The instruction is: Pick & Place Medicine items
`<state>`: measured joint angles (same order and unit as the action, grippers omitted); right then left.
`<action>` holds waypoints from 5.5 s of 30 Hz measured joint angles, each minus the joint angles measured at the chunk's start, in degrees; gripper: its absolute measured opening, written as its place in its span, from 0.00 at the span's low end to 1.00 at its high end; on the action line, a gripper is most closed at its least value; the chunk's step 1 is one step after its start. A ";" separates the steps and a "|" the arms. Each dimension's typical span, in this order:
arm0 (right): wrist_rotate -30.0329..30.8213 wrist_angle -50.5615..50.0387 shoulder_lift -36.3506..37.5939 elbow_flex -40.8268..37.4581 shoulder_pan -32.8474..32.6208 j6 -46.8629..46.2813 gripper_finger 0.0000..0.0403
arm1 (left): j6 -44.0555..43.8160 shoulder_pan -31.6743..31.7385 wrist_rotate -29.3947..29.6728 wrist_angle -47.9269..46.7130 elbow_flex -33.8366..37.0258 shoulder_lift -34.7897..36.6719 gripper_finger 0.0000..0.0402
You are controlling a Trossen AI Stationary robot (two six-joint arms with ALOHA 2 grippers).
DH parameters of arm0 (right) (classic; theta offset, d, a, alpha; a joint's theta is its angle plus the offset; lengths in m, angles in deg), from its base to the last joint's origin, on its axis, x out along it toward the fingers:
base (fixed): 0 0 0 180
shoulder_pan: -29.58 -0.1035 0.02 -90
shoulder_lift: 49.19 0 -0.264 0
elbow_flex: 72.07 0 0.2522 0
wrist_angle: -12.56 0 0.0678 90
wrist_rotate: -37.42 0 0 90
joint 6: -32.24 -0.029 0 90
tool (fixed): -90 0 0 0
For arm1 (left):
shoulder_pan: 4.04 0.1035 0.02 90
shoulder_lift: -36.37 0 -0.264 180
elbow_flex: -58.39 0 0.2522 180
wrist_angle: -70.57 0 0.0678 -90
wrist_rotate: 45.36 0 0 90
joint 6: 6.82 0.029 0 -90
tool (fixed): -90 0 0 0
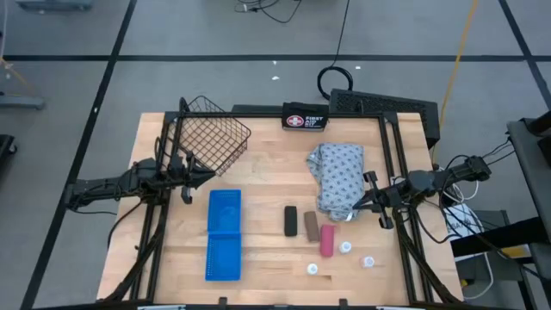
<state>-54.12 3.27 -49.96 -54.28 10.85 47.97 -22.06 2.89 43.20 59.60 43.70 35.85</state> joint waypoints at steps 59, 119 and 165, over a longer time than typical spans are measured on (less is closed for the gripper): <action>0.00 0.00 0.00 0.02 -0.02 -0.02 0.01 | 0.00 0.00 0.00 0.00 0.00 0.00 0.09; 7.65 12.84 -4.26 -0.03 -0.11 -10.27 0.01 | 0.00 0.01 0.01 0.37 0.00 0.01 0.09; -18.93 -48.12 -88.44 55.58 69.83 -2.24 0.70 | 0.00 0.01 -0.01 0.42 0.00 0.01 0.09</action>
<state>-73.05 -44.85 -138.40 1.30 80.68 45.73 -22.06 2.90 43.19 60.01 43.70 35.86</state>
